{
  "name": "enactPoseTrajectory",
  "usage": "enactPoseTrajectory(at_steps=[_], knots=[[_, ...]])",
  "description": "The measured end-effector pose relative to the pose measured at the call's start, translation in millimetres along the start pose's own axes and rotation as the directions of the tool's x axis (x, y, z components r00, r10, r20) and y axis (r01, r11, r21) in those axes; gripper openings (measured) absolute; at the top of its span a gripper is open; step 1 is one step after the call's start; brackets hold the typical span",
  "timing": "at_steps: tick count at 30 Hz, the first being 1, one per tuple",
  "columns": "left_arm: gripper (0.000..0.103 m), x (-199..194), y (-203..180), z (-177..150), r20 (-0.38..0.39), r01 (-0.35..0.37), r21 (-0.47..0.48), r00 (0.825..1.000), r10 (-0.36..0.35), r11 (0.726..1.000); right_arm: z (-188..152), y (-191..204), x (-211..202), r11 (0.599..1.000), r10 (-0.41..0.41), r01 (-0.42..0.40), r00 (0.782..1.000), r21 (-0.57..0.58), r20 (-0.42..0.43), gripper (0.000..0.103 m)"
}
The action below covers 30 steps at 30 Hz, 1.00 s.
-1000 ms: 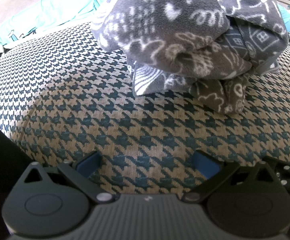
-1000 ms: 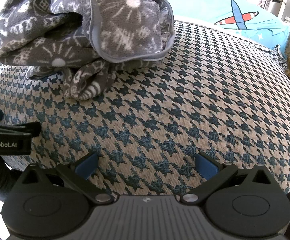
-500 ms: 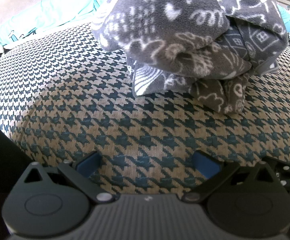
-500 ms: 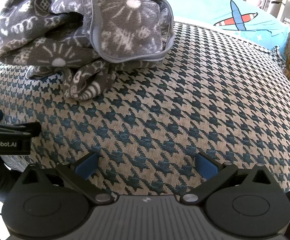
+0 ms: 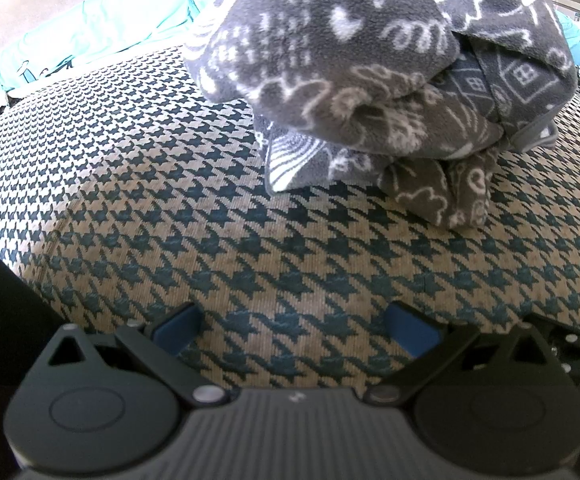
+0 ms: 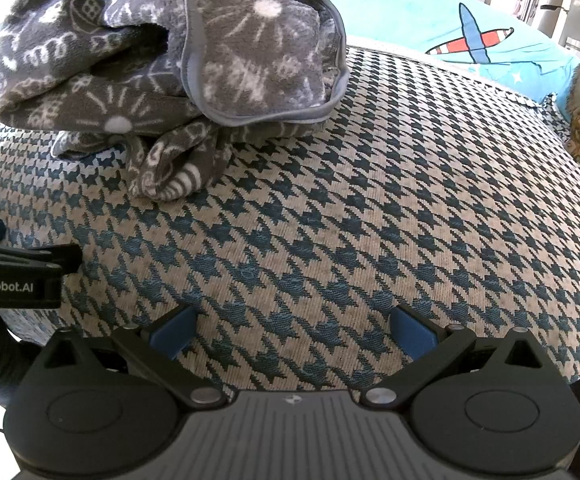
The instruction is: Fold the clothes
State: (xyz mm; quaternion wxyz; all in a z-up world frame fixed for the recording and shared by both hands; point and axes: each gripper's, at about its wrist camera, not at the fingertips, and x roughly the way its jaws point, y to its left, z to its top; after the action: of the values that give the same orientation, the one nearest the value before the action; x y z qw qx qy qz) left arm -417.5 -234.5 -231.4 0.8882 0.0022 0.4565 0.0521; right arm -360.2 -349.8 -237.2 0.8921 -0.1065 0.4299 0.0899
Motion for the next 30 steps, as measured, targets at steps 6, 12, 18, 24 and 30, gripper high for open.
enactPoseTrajectory(at_steps=[6,12,18,24,30], knots=[[0.103,0,-1,-1,0.000,0.002,0.000,1.000,-0.002,1.000,-4,2,-6,1.000,-0.003,0.003,1.000,0.002,-0.007,0.103],[0.103,4,0,1,-0.008,0.004,-0.002,1.000,-0.004,1.000,2,6,-14,0.999,-0.025,0.026,0.999,0.020,-0.032,0.103],[0.103,11,5,13,-0.006,0.006,-0.001,1.000,-0.006,1.000,2,9,-15,0.999,-0.036,0.037,0.999,0.034,-0.037,0.103],[0.103,15,15,29,0.032,-0.011,-0.028,0.999,0.012,1.000,2,8,-29,0.997,0.016,-0.019,0.999,0.075,0.039,0.096],[0.103,12,36,45,0.062,-0.052,-0.064,0.997,0.056,0.997,13,9,-24,0.993,0.085,-0.089,0.995,0.080,0.048,0.087]])
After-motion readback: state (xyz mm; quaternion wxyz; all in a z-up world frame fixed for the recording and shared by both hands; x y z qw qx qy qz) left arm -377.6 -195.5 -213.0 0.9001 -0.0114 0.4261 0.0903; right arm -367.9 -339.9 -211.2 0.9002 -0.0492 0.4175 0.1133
